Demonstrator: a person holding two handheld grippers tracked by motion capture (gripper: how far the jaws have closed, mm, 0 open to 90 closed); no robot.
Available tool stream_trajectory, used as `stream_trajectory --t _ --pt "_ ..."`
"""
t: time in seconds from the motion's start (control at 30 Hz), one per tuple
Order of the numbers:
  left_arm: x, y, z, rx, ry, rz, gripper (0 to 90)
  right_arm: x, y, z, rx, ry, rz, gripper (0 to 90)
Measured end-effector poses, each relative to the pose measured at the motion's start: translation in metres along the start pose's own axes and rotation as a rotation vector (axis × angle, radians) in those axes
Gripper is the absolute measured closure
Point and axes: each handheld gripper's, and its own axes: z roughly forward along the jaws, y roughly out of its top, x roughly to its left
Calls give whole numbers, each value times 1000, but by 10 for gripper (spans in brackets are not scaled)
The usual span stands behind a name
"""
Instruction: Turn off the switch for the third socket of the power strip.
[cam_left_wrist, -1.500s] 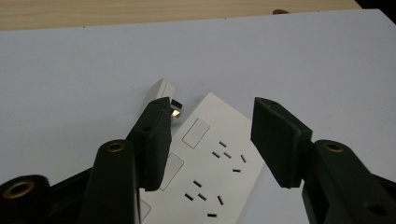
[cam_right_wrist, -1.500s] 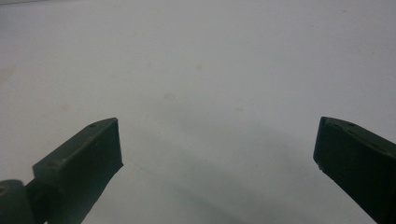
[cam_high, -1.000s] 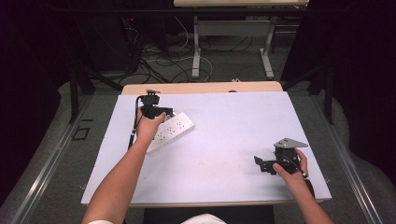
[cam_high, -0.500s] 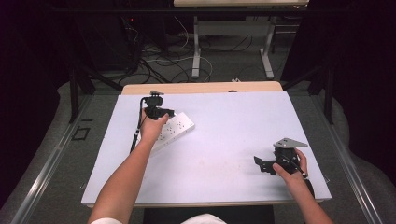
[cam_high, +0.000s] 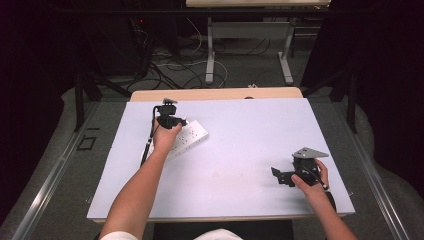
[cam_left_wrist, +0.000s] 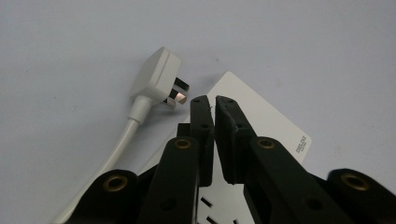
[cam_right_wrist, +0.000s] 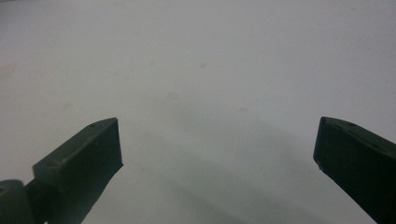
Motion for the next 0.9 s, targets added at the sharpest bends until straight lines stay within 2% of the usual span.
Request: stream_trajectory --t 0.2,0.63,0.9 --pt "1 -1 8 1 -12 -19 898 0 0 0 2 1 -3 6" --pt "1 -2 21 15 -14 -23 900 0 0 0 6 5 6 6" --pt "2 -1 25 0 -14 -16 900 0 -1 1 6 5 -6 6"
